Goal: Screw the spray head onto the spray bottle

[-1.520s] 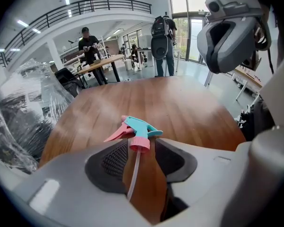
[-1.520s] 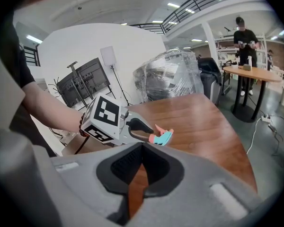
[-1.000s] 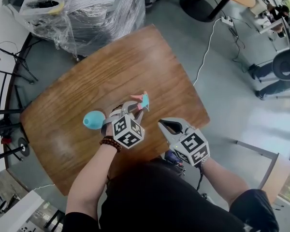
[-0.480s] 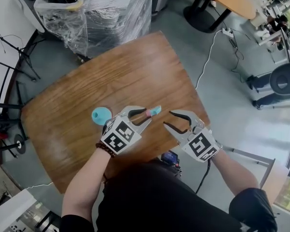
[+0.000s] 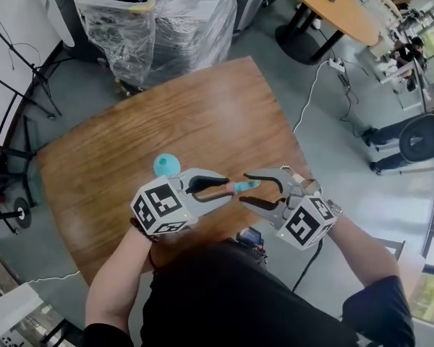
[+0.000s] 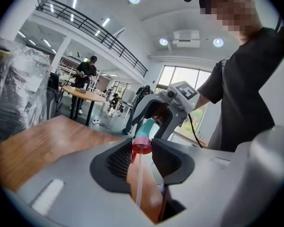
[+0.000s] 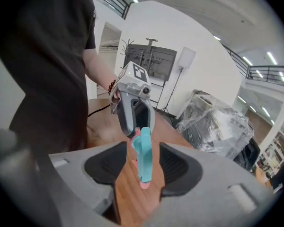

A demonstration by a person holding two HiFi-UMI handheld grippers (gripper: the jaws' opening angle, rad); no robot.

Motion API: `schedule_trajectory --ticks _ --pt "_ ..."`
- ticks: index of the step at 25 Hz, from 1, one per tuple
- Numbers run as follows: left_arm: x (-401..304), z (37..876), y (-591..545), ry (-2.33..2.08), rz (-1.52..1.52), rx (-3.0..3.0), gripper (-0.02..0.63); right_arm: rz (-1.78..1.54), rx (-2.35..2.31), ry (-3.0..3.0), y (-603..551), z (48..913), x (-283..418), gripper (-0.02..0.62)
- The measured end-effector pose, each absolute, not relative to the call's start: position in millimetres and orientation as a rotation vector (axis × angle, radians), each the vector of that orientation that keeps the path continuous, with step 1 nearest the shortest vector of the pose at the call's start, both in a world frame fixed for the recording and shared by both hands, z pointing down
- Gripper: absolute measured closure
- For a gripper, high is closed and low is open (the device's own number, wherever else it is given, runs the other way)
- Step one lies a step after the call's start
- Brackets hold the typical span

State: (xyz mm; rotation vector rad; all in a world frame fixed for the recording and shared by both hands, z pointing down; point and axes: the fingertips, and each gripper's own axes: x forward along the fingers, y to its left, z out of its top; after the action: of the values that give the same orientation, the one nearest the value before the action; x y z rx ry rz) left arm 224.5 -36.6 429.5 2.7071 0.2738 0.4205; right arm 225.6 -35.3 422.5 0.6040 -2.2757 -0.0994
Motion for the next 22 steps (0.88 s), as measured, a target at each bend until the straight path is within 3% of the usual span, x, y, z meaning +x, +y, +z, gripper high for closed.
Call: schedule_trajectory --ticks 9,17,22 --pt "176.8 390.0 -11.2 0.492 0.259 2.648 0.459 -0.217 0.375 -2.258 -10.3 396.3 163.7 0.396" --pt "149.7 374.1 -5.1 0.553 0.161 2.608 0.459 -0.277 0.323 -2.245 -0.7 384.4 134.9 0.468" --pt "141.4 371.9 -3.6 0.566 0.142 2.595 0.459 -0.285 0.305 -2.244 1.6 382.6 126.6 0.474"
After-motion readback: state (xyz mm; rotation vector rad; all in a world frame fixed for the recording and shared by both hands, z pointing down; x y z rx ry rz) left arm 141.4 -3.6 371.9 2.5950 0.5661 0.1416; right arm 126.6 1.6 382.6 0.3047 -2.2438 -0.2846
